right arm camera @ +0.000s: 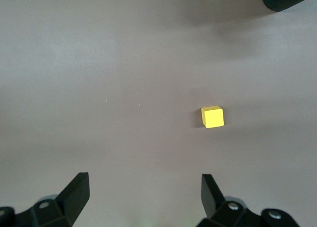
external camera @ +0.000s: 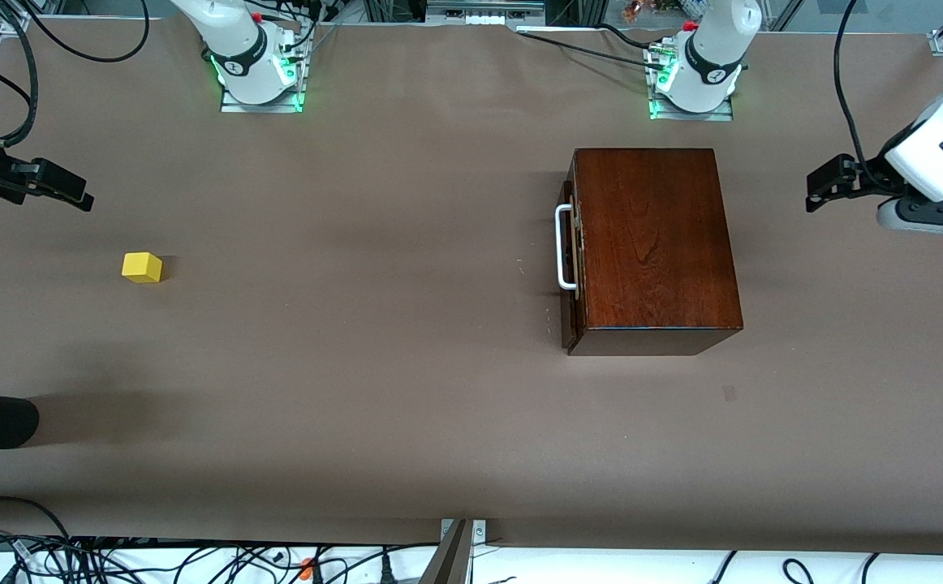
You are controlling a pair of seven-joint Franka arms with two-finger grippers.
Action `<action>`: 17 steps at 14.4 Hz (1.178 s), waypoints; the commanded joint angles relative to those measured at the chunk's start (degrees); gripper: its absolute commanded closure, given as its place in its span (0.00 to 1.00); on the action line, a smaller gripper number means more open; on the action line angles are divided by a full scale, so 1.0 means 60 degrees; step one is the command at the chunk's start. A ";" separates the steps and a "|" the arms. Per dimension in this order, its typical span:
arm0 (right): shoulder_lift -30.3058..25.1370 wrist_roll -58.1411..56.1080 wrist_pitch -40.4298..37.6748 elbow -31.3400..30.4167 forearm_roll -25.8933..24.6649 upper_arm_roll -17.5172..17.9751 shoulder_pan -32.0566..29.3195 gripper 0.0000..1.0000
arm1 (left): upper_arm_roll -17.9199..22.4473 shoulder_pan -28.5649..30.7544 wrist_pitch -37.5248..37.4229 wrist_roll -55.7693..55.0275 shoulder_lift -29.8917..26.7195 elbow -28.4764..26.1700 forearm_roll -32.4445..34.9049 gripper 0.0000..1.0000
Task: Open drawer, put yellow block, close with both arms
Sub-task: 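Move the left gripper to the white drawer handle of the wooden box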
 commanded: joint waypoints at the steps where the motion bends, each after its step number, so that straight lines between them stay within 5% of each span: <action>1: -0.0025 -0.0107 0.0048 0.0018 -0.0059 0.0116 -0.0122 0.00 | -0.0361 -0.0089 -0.0157 -0.0630 0.0072 -0.0032 -0.0231 0.00; 6: -0.0025 -0.0107 0.0048 0.0018 -0.0059 0.0116 -0.0122 0.00 | -0.2292 -0.0119 0.0163 -0.1527 0.0496 -0.0032 -0.0290 0.00; 10: -0.0025 -0.0107 0.0048 0.0033 -0.0059 0.0116 -0.0122 0.00 | -0.3554 -0.0599 0.0911 -0.2387 0.1753 0.0187 -0.0276 0.00; 17: -0.0040 -0.0107 0.0033 0.0062 -0.0074 0.0102 -0.0122 0.00 | -0.3600 -0.2723 0.2230 -0.6003 0.3308 0.0364 0.1098 0.00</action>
